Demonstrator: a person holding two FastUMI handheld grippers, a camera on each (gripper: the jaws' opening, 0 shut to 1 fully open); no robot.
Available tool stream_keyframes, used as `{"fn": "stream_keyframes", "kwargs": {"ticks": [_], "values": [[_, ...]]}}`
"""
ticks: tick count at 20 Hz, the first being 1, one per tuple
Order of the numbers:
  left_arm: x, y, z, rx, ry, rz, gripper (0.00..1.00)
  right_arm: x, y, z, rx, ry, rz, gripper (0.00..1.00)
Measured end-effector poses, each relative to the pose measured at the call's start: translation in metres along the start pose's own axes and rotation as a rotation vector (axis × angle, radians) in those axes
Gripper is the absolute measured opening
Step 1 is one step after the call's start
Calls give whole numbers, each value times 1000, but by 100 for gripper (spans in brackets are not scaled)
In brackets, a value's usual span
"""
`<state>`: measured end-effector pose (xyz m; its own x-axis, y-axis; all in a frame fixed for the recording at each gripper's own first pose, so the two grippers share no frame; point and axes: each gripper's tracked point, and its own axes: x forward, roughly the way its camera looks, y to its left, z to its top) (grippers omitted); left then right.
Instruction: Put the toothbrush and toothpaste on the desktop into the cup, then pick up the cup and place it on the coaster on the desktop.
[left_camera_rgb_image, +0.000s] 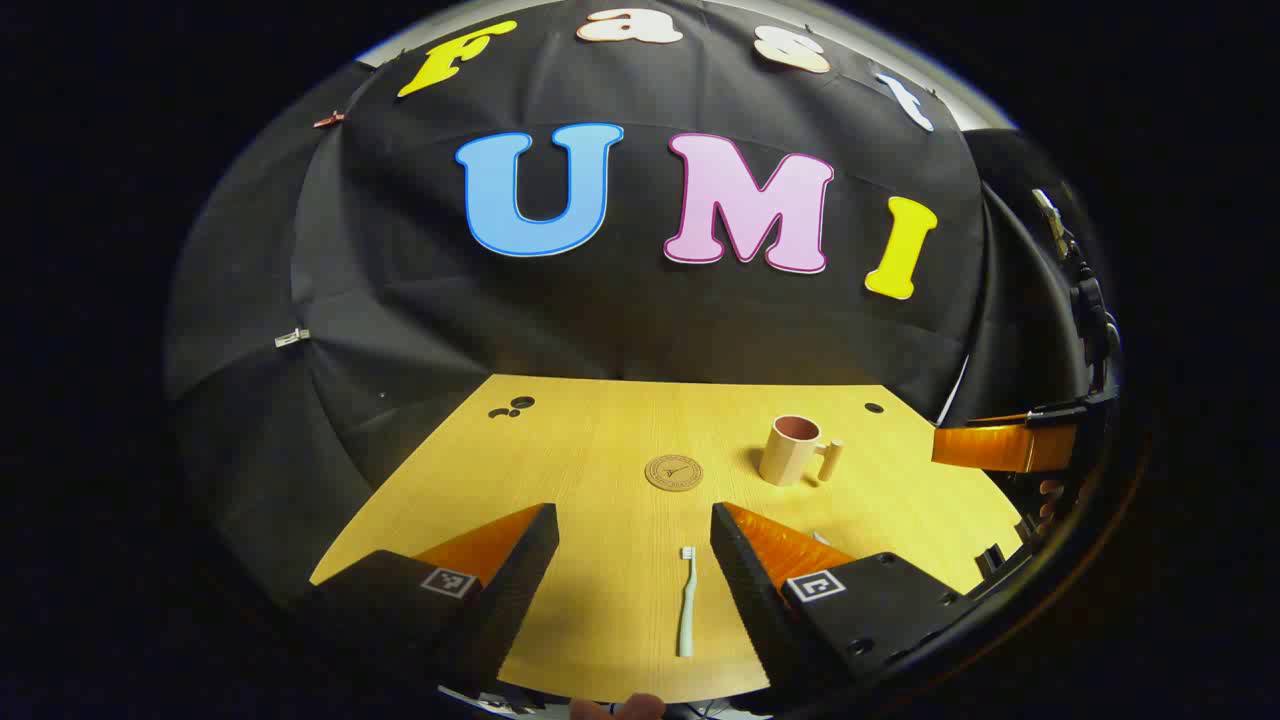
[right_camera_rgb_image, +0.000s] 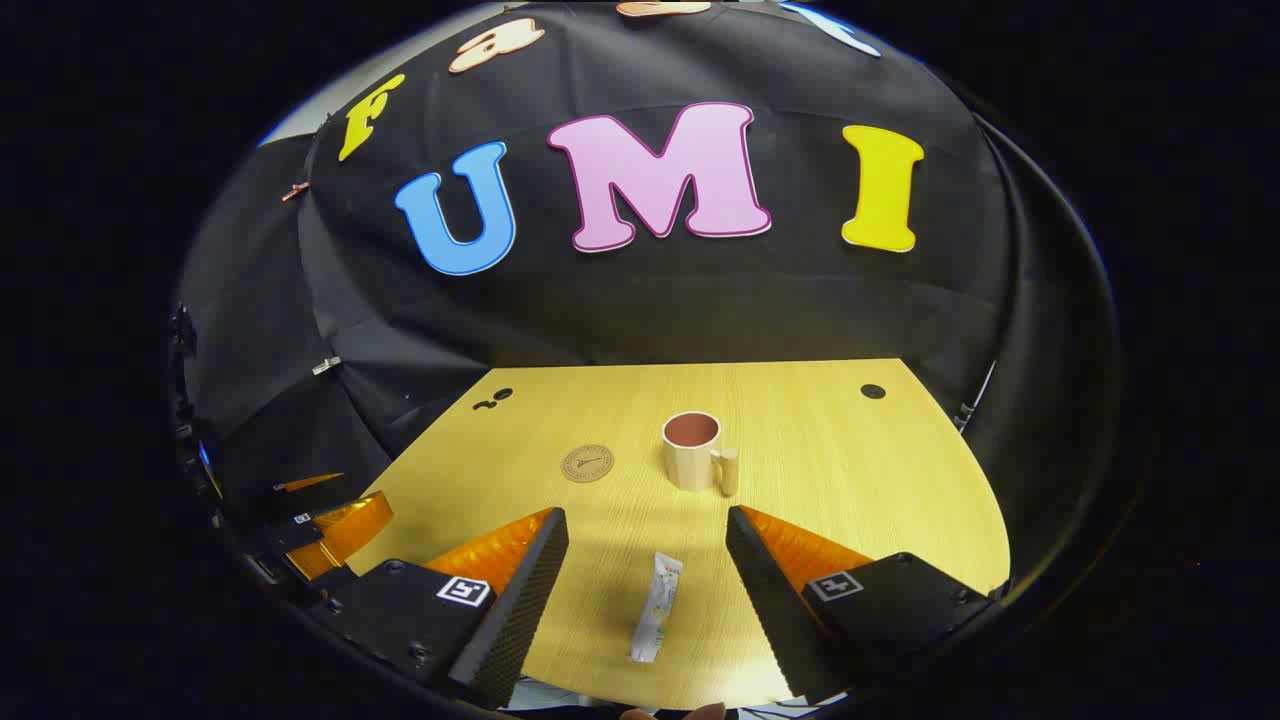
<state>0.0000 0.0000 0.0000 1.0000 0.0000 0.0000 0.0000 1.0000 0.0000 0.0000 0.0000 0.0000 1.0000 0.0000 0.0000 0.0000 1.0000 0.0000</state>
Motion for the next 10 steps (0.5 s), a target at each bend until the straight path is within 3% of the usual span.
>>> {"fn": "stream_keyframes", "kwargs": {"ticks": [10], "values": [[10, 6, 1, 0, 5, -4, 97, 13, 3, -3, 2, 23, -3, 98]]}}
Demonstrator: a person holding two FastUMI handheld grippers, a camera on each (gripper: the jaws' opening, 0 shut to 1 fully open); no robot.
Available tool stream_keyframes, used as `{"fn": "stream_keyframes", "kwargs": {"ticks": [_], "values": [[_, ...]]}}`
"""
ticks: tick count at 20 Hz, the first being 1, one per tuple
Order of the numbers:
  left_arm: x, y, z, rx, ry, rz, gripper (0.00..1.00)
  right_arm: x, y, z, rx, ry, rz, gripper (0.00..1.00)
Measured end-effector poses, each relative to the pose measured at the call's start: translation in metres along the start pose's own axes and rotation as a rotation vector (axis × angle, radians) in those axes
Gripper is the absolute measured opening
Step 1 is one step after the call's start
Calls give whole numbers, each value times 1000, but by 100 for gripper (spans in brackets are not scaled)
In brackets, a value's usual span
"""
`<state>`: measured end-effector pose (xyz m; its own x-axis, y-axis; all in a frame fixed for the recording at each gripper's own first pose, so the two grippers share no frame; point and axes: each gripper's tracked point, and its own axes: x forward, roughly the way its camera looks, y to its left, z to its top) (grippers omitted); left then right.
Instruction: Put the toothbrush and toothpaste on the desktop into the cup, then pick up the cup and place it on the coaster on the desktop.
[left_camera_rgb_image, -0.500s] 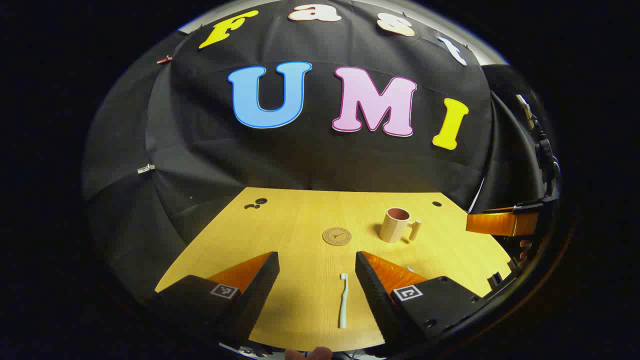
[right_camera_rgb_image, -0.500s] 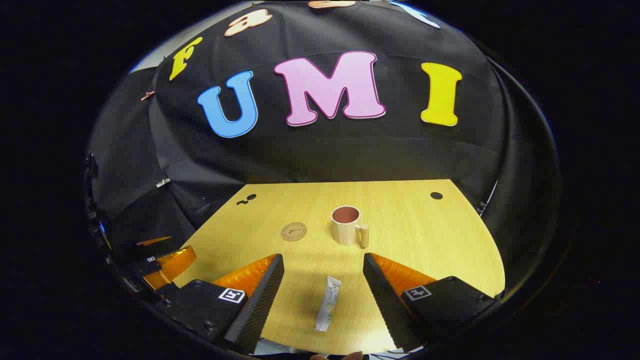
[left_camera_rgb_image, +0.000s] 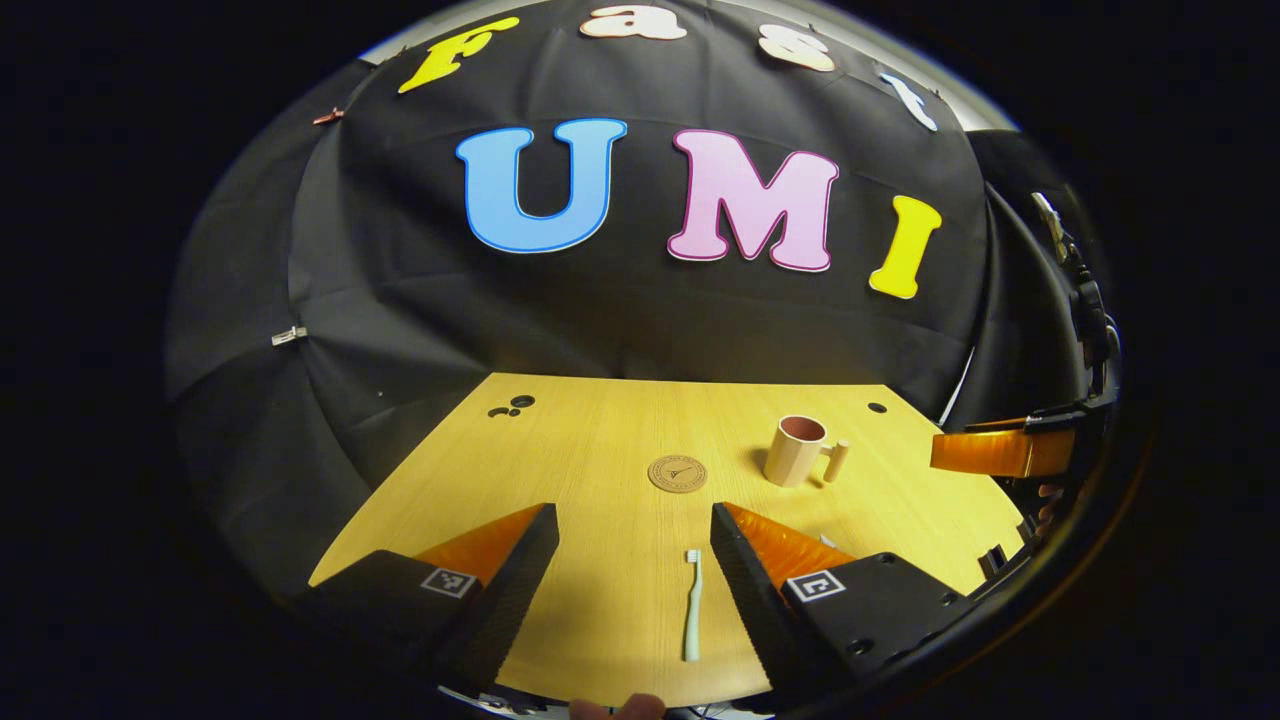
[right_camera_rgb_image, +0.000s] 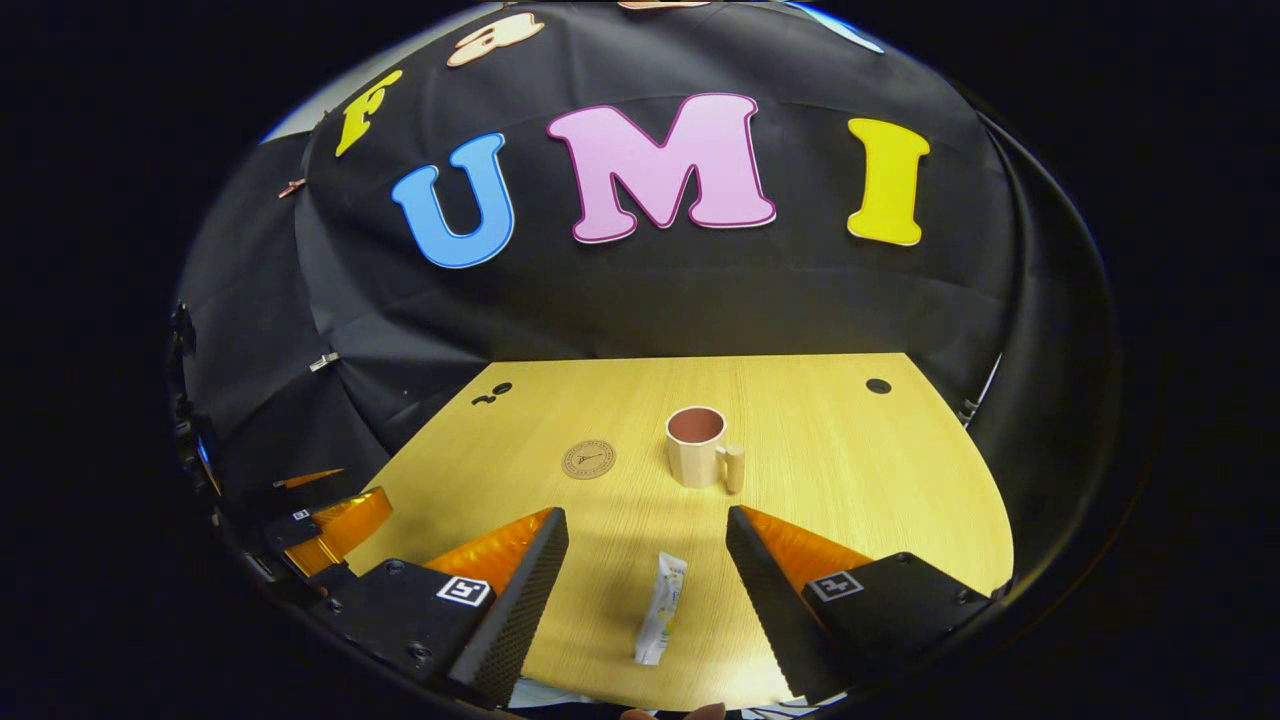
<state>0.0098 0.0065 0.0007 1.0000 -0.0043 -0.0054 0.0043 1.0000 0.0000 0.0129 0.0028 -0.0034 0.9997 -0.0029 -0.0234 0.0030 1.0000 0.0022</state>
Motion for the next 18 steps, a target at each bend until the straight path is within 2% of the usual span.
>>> {"fn": "stream_keyframes", "kwargs": {"ticks": [9, 13, 18], "values": [[4, 2, -4, -1, 11, 4, 97, 13, 0, -18, 3, 63, 1, 98], [5, 4, -12, -4, 30, 12, 97, 23, -3, -47, -8, 169, -3, 98], [6, 7, -20, -8, 56, 30, 97, 48, -9, -89, 34, 312, -13, 98]]}}
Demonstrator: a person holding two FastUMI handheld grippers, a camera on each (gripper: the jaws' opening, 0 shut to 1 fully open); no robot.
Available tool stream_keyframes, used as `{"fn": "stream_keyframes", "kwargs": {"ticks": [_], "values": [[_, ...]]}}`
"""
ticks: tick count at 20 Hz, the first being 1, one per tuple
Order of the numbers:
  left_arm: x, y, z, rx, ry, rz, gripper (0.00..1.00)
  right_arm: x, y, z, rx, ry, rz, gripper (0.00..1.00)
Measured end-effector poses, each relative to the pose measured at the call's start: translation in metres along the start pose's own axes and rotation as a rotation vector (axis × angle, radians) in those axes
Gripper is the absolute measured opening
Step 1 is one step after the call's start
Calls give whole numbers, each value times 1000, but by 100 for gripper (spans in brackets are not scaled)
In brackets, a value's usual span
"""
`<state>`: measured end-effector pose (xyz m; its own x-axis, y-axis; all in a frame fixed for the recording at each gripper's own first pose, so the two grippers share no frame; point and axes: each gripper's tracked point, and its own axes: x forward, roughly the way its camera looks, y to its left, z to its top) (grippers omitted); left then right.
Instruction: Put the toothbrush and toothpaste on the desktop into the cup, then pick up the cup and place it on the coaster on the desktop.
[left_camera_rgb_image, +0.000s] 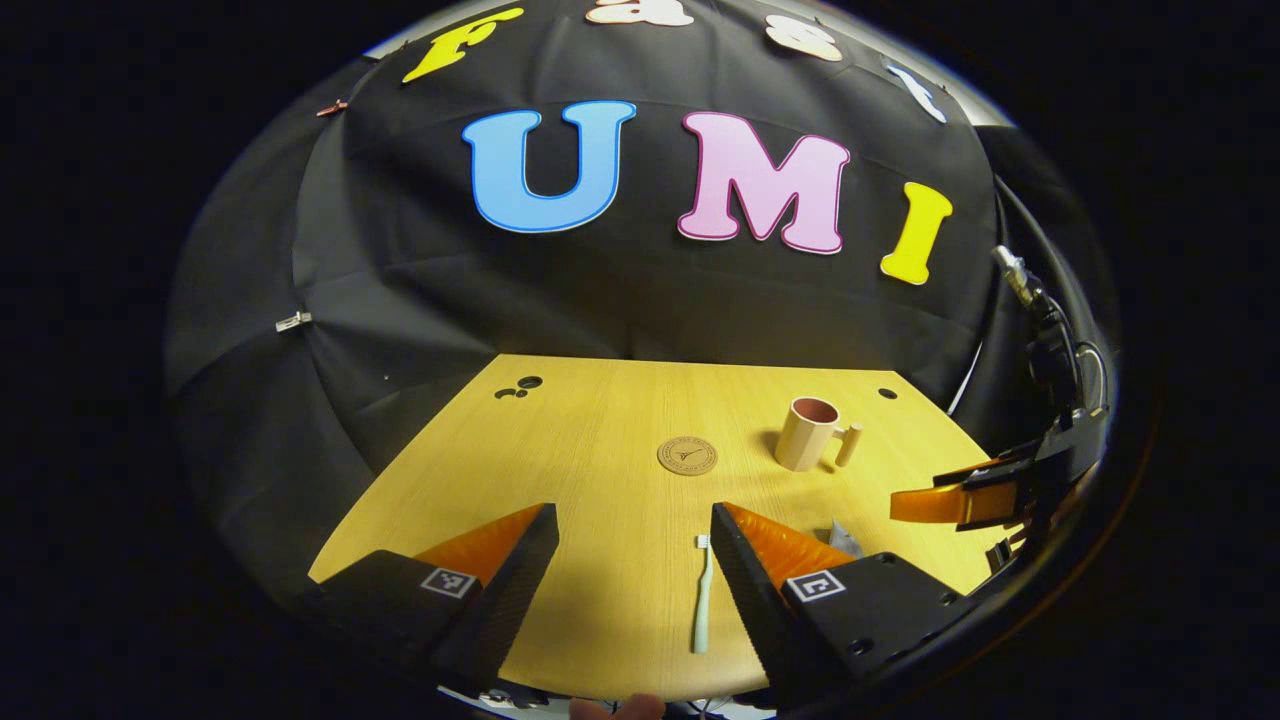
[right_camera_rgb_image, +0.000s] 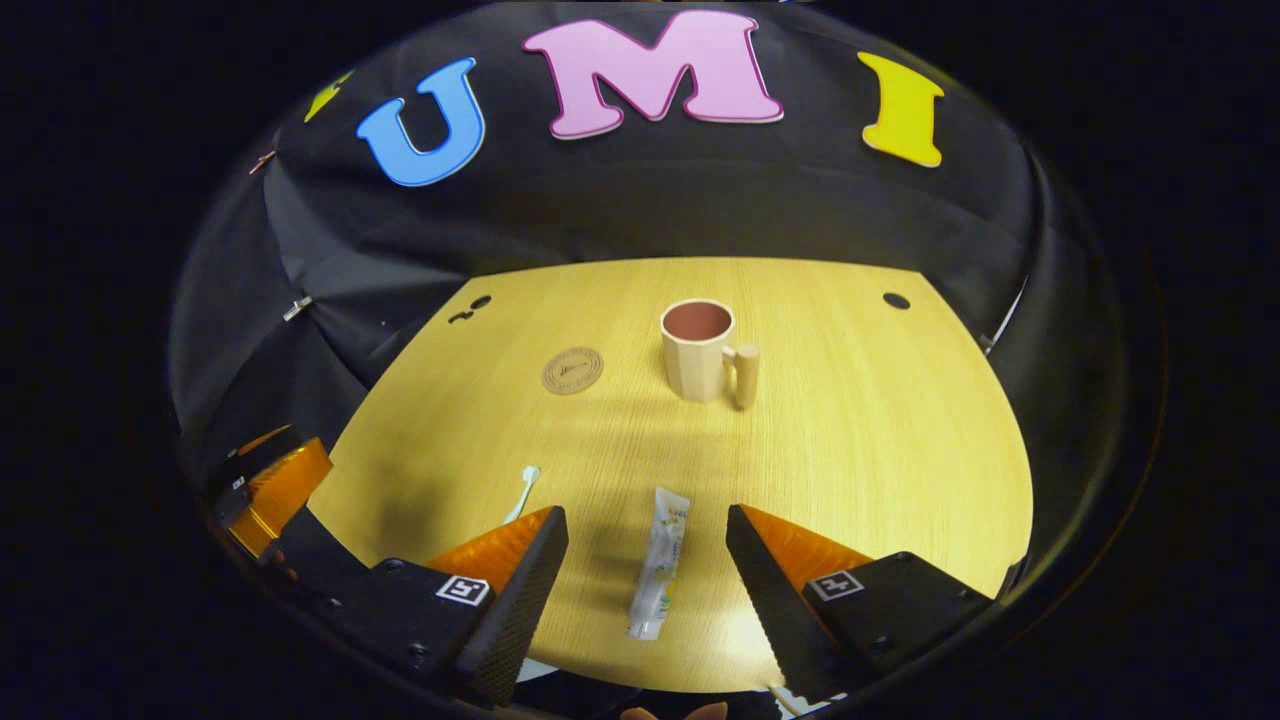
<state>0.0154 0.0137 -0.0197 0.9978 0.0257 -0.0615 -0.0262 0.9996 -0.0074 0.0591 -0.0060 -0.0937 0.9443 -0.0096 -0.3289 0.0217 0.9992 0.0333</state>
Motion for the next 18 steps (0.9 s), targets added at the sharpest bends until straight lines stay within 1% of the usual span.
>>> {"fn": "stream_keyframes", "kwargs": {"ticks": [5, 10, 12, 15, 17, 18], "values": [[2, 3, -6, -5, 19, 21, 97, 42, -14, -31, 13, 130, -16, 99], [2, 5, -11, -4, 38, 40, 97, 80, -24, -60, -32, 237, -32, 98], [4, 7, -15, -7, 47, 48, 97, 90, -30, -71, -48, 287, -60, 98], [4, 11, -22, -15, 63, 63, 96, 97, -28, -79, -54, 329, -58, 97], [2, 15, -26, -26, 69, 74, 97, 100, -25, -83, -52, 346, -50, 92], [1, 18, -26, -29, 71, 80, 97, 104, -24, -85, -46, 355, -50, 85]]}}
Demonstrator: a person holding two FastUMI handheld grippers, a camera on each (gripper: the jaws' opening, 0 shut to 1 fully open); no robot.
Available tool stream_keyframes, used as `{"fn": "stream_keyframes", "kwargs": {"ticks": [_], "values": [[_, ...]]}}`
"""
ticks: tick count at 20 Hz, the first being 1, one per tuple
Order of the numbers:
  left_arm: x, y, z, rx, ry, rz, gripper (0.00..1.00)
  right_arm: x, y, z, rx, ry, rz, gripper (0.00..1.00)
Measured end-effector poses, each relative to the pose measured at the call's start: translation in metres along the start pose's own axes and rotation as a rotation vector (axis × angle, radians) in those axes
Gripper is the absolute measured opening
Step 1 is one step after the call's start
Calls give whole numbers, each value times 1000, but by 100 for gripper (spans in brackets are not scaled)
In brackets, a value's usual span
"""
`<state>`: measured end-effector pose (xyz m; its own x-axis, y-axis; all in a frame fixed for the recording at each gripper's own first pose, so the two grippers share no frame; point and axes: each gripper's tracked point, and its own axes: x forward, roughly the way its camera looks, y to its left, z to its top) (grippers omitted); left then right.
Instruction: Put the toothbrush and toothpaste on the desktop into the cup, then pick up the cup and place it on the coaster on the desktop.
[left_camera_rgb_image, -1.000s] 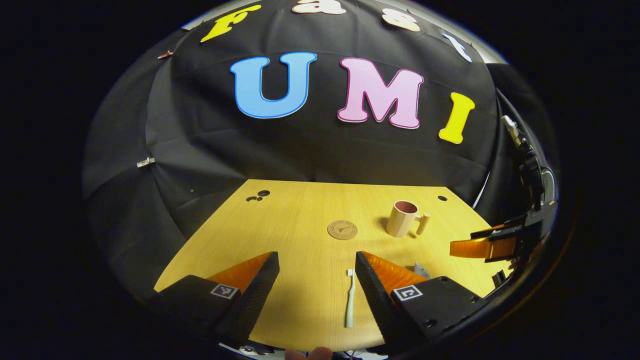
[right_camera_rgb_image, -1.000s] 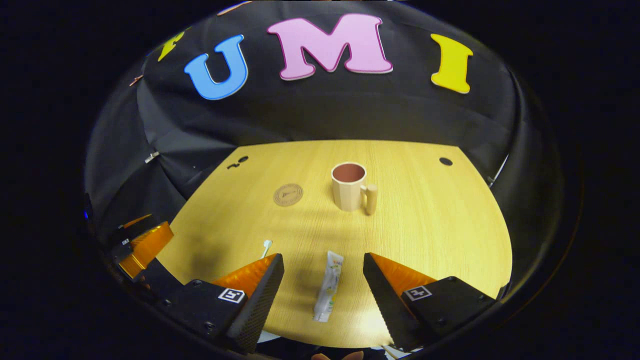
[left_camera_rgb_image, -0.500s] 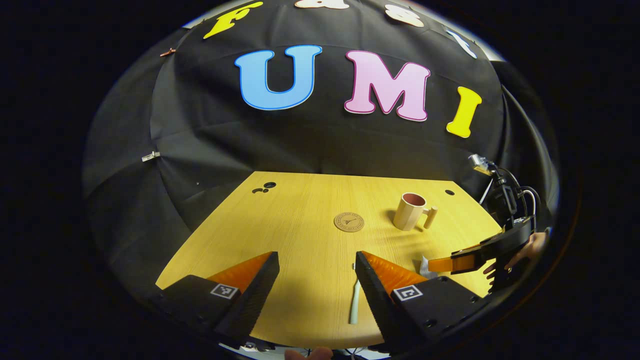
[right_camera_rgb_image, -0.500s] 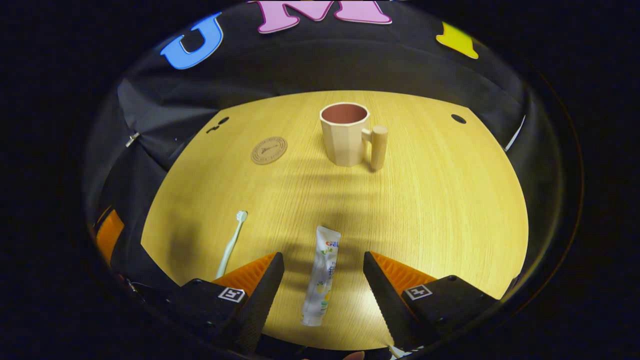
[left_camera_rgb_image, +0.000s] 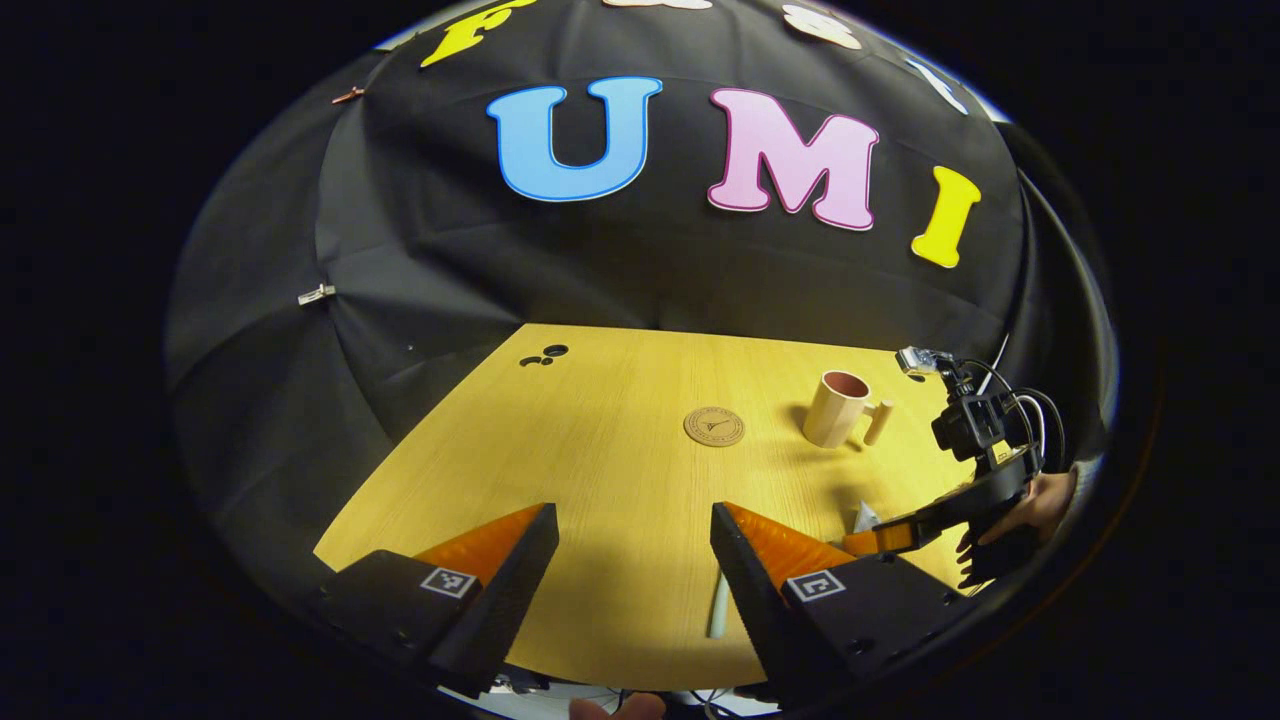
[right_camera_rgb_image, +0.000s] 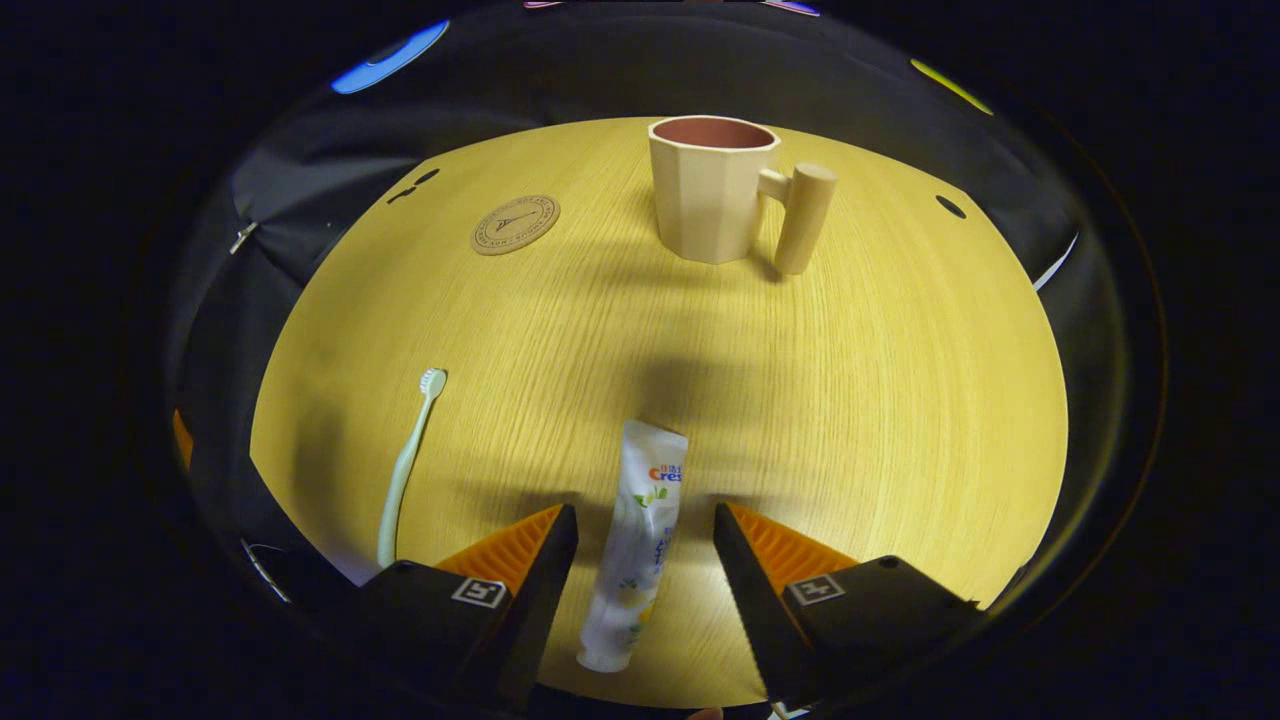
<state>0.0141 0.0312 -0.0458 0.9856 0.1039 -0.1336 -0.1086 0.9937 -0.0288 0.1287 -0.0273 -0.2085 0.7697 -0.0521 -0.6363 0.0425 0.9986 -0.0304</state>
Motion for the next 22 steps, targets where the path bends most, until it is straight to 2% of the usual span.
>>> {"fn": "stream_keyframes", "kwargs": {"ticks": [3, 4, 5, 6, 8, 11, 15, 19, 22], "values": [[-1, 5, -4, -12, 5, 14, 97, 6, -2, 0, 13, 19, -18, 67], [0, 6, -5, -16, 6, 19, 97, 5, -1, 1, 21, 18, -17, 59], [0, 7, -6, -20, 9, 21, 97, 7, 0, 0, 26, 28, -10, 46], [0, 5, -8, -24, 12, 23, 97, 7, -1, 1, 32, 23, 4, 41], [2, 3, -10, -32, 21, 22, 97, 6, 0, 2, 30, 21, 15, 21], [5, -3, -9, -34, 26, 10, 97, 5, 2, 3, 31, -4, 60, 14], [11, -21, -4, -20, 31, -32, 97, -7, 5, 12, 60, -83, 126, 14], [25, -49, -5, 1, 59, -112, 96, -46, 7, 21, 84, -171, 211, 14], [40, -67, -14, 22, 114, -159, 97, -67, 2, 23, 89, -210, 237, 14]]}}
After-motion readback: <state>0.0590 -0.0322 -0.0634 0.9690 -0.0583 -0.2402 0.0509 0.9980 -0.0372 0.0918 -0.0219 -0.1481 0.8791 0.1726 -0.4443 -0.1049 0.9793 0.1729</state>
